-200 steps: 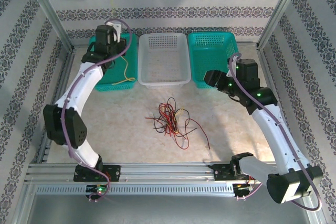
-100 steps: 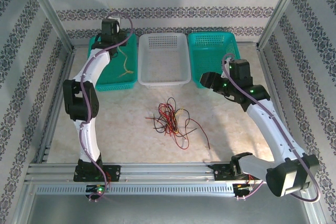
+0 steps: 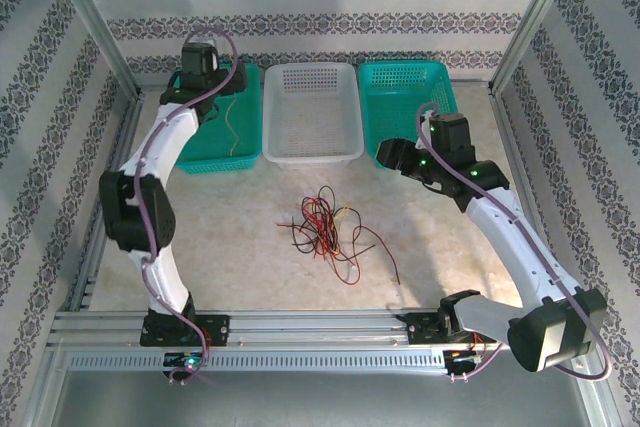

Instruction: Untangle the cables

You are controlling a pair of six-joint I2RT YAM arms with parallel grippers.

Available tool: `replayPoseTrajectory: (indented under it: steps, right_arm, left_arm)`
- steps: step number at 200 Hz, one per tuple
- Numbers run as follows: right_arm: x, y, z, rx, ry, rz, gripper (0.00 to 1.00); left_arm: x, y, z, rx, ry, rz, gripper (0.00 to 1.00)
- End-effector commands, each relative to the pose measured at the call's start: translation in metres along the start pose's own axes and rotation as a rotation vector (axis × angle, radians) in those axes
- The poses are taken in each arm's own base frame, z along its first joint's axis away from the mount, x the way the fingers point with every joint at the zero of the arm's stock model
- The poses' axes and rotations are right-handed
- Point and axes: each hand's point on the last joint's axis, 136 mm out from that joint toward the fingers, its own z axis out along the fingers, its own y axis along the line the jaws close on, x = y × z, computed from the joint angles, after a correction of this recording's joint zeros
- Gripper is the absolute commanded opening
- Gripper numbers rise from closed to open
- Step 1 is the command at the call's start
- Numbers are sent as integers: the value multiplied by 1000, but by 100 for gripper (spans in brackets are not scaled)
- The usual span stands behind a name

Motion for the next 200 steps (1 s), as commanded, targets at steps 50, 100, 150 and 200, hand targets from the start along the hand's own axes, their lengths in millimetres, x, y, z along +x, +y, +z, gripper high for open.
replayPoseTrajectory:
  steps: [50, 100, 150, 200]
  right_arm:
    - [-1, -25, -16, 156, -16, -40, 50]
    - [8, -19, -24, 124, -23, -27, 40]
    - [17, -18, -34, 100, -35, -15, 35]
    - [14, -12, -38, 80, -47, -26, 34]
  left_arm:
    - [115, -32, 9, 233, 395, -243, 86]
    - [91, 6, 70, -46, 383, -222, 47]
    - [116, 24, 112, -162, 471, -206, 13]
    - [144, 15, 123, -103, 542, -201, 11]
